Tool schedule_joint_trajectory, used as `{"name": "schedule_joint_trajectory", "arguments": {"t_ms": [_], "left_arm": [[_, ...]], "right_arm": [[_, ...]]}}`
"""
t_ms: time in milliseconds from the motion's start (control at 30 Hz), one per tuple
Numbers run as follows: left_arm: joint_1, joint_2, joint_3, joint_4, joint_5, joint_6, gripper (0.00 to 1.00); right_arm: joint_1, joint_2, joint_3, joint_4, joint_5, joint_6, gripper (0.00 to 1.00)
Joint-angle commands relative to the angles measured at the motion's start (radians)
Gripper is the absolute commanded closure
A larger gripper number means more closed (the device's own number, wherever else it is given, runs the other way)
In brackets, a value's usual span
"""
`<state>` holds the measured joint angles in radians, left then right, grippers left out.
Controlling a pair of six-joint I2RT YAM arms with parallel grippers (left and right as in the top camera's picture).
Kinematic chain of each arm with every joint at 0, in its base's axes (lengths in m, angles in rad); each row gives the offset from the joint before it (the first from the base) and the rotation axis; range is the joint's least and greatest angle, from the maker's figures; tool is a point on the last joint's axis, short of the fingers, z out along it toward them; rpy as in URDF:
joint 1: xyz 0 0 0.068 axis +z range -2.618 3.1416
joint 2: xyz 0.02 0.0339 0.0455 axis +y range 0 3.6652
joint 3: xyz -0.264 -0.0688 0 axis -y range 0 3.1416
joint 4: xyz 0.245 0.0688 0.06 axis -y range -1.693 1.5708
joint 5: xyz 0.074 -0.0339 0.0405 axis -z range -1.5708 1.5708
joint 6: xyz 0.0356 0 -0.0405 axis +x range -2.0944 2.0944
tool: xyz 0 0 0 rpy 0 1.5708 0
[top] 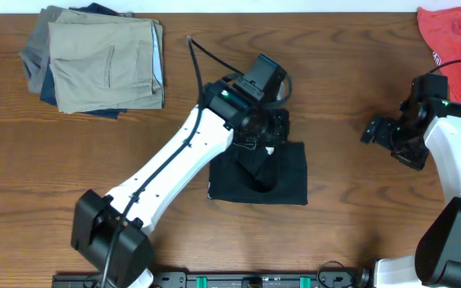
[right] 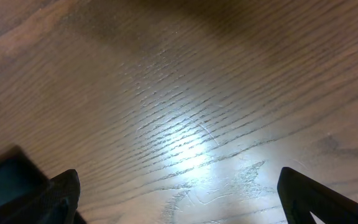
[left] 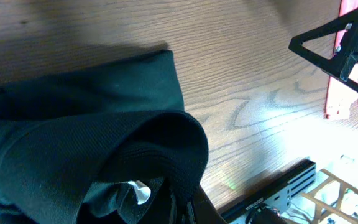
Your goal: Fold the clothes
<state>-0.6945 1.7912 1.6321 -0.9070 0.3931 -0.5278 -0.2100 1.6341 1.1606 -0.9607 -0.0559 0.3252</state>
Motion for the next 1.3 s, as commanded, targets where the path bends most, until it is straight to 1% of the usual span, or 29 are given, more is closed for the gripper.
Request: {"name": "schedule_joint_trajectory", "arguments": {"t_ms": [0, 167, 367, 567, 667, 900, 967, 1000, 1033, 1100, 1133, 1267], "left_arm": [[-0.032, 0.053, 0.021, 0.032, -0.013, -0.009, 0.94], [-0.065, 0.115, 0.021, 0.095, -0.013, -0.009, 0.94], [-0.077, 0.203, 0.021, 0.128, -0.013, -0.011, 0.94], [-0.077, 0.276, 0.021, 0.208, -0.012, -0.062, 0.94], [-0.077, 0.298, 0.021, 0.243, -0.012, -0.081, 0.94], [-0.077, 0.312, 0.021, 0.29, -0.013, -0.08, 0.93], [-0.077, 0.312, 0.021, 0.293, -0.013, -0.08, 0.88], [-0.077, 0.312, 0.021, 0.293, -0.013, -0.08, 0.83], [-0.077, 0.312, 0.021, 0.292, -0.013, -0.08, 0.75], [-0.077, 0.312, 0.021, 0.291, -0.012, -0.08, 0.67], [-0.077, 0.312, 0.021, 0.289, -0.012, -0.08, 0.65], [-0.077, 0.312, 0.021, 0.276, -0.008, -0.073, 0.64]], "right_arm": [[-0.006, -0.014, 0.014, 0.0, 0.0, -0.012, 0.01], [-0.006, -0.014, 0.014, 0.0, 0.0, -0.012, 0.01], [-0.006, -0.014, 0.014, 0.0, 0.0, -0.012, 0.01], [-0.006, -0.014, 0.014, 0.0, 0.0, -0.011, 0.01], [-0.006, -0.014, 0.014, 0.0, 0.0, -0.011, 0.01], [-0.006, -0.014, 0.014, 0.0, 0.0, -0.012, 0.01], [-0.006, -0.014, 0.014, 0.0, 0.0, -0.012, 0.01], [-0.006, -0.014, 0.014, 0.0, 0.0, -0.011, 0.01], [-0.006, -0.014, 0.014, 0.0, 0.0, -0.012, 0.01], [-0.006, -0.014, 0.014, 0.0, 0.0, -0.012, 0.01], [-0.006, -0.014, 0.014, 0.0, 0.0, -0.012, 0.01], [-0.006, -0.014, 0.014, 0.0, 0.0, -0.012, 0.01]]}}
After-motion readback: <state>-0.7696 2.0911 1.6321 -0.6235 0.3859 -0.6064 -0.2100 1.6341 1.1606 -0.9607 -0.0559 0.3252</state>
